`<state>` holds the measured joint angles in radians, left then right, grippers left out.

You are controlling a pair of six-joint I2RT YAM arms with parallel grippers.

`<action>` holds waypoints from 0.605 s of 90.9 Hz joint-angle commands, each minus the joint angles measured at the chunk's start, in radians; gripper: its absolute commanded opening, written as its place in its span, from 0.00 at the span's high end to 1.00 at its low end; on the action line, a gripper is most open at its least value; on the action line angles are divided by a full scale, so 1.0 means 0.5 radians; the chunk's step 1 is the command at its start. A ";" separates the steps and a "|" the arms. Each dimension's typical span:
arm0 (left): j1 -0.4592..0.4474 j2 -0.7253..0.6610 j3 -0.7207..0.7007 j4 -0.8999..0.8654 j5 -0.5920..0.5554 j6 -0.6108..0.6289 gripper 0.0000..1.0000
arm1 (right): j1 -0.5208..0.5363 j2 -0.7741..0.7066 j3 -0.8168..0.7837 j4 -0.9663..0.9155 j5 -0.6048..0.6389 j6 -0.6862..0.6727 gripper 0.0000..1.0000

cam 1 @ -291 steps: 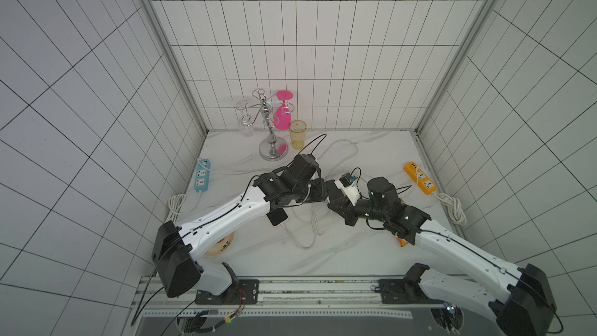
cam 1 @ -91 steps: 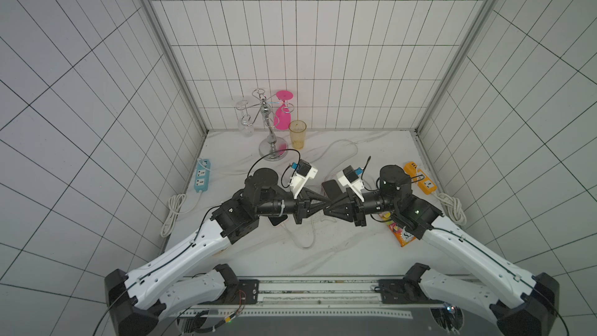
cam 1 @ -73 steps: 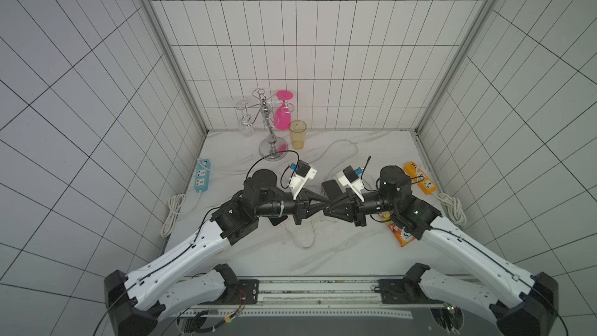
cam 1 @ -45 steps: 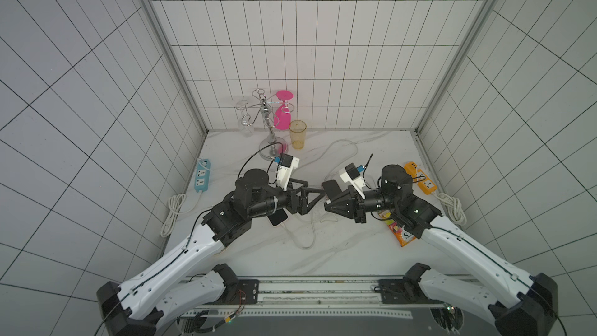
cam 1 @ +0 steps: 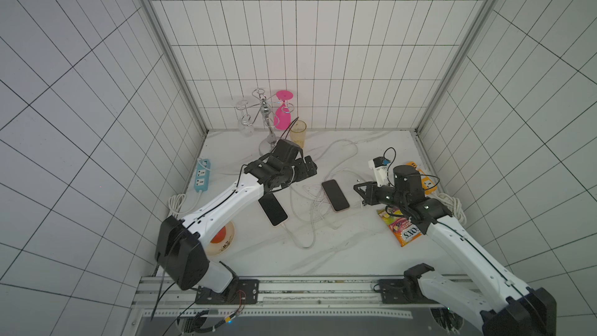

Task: Plug the charging cable into the phone
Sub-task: Move the phone to the center of the board.

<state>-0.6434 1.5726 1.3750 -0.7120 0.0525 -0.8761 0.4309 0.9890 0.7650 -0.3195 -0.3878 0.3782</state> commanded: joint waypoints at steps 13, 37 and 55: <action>-0.201 0.764 0.652 -0.500 -0.218 -0.223 0.02 | -0.165 -0.051 -0.157 -0.263 0.360 0.211 1.00; -0.298 1.364 1.288 -0.750 -0.220 -0.376 0.02 | -0.199 0.008 -0.211 -0.242 0.279 0.179 1.00; -0.351 1.643 1.614 -0.969 -0.235 -0.425 0.02 | -0.208 0.022 -0.212 -0.221 0.241 0.166 1.00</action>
<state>-0.7986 2.3329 2.1132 -1.0950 -0.0357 -1.0595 0.3374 0.9932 0.6685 -0.4362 -0.2512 0.4641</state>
